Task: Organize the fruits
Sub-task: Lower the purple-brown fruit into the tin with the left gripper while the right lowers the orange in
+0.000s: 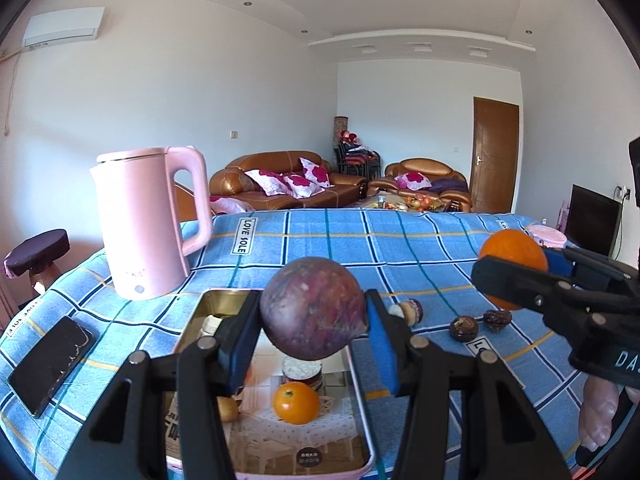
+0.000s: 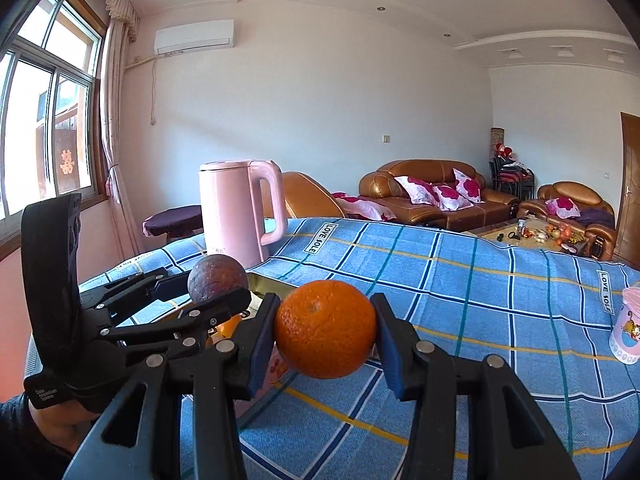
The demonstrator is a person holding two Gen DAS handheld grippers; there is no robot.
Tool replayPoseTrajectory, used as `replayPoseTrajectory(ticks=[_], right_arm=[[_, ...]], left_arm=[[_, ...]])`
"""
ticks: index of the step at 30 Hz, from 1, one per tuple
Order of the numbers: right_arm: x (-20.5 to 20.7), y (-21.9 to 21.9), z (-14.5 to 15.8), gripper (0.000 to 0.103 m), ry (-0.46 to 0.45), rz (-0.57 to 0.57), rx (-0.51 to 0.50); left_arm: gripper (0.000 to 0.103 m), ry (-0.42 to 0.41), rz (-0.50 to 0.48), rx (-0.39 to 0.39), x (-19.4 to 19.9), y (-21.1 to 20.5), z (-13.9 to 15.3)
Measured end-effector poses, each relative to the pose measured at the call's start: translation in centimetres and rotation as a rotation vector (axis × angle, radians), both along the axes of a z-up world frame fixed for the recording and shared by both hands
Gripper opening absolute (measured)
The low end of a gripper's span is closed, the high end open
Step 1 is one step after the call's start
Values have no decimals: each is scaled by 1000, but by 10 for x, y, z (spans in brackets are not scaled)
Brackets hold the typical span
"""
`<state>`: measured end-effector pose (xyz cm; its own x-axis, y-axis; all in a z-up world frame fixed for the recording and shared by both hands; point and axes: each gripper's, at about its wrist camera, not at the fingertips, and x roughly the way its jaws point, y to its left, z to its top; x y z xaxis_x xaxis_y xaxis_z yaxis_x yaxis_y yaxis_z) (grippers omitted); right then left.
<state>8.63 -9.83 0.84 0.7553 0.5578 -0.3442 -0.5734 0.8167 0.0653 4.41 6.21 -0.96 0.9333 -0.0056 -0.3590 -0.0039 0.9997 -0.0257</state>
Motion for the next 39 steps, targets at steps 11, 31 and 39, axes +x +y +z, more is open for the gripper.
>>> replayPoseTrajectory(ticks=[11,31,39], right_arm=[[-3,34,-1,48,8,83,-4],[0,83,-29,48,81,176,-55],[2,97,-41,48,119,194,-76]], left_arm=[[52,48,112,-2,-11,44,-14],[52,109,175,-16,-18,77,-33],[52,125,173,-17,-15,80,-37]])
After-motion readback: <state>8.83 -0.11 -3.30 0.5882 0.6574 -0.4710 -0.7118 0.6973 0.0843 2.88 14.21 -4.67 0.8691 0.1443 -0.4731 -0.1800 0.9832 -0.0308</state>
